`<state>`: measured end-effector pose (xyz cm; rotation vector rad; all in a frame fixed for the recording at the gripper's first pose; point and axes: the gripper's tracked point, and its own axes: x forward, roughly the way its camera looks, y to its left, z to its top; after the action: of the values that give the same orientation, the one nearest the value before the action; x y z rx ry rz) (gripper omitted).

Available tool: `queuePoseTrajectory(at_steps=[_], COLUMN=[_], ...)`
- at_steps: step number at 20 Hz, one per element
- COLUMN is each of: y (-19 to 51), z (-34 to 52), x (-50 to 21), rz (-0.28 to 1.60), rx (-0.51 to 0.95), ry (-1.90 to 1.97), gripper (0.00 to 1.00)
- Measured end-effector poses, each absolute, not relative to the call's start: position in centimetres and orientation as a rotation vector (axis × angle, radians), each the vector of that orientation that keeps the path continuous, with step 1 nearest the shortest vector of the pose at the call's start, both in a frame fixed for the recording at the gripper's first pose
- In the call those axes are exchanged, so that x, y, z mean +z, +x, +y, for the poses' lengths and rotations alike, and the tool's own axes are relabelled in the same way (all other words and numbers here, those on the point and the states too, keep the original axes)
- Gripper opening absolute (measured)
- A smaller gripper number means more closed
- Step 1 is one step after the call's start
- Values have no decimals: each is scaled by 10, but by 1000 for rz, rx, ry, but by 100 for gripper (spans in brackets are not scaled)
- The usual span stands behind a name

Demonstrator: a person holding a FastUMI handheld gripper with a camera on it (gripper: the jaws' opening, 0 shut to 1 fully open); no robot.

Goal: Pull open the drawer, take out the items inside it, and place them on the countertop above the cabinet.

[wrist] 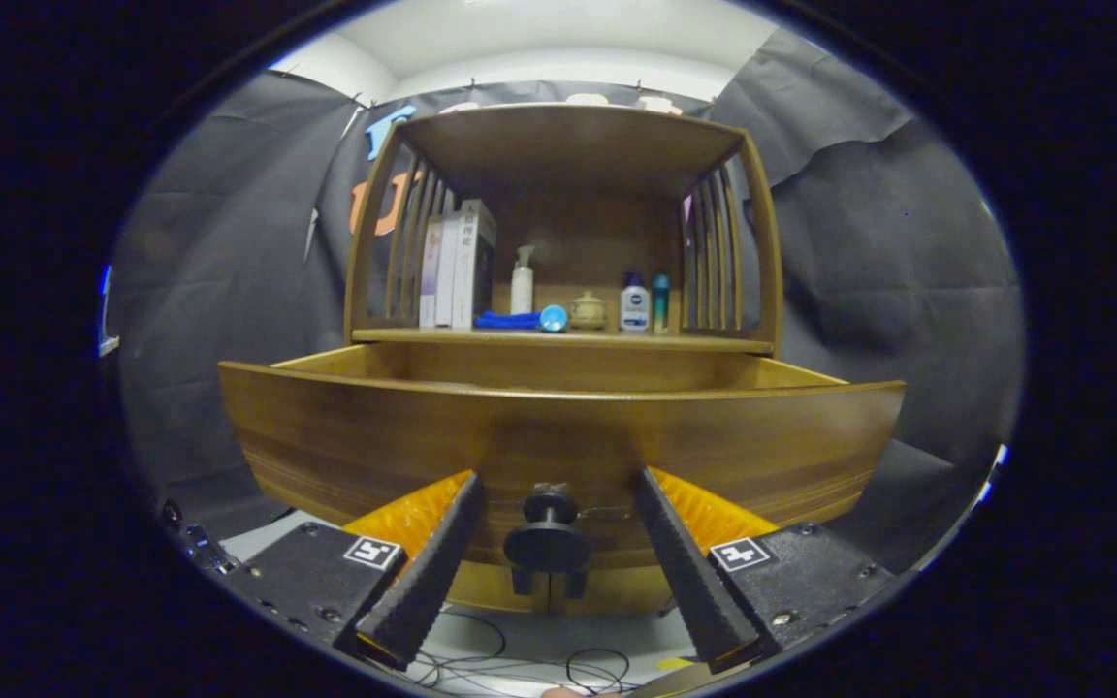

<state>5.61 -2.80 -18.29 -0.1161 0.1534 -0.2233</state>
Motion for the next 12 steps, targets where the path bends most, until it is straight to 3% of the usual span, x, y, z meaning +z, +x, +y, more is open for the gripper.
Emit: queuePoseTrajectory(at_steps=[12], y=[89], z=[-33], x=[-180], rz=[137], rx=[-204], ry=[-94], gripper=[100])
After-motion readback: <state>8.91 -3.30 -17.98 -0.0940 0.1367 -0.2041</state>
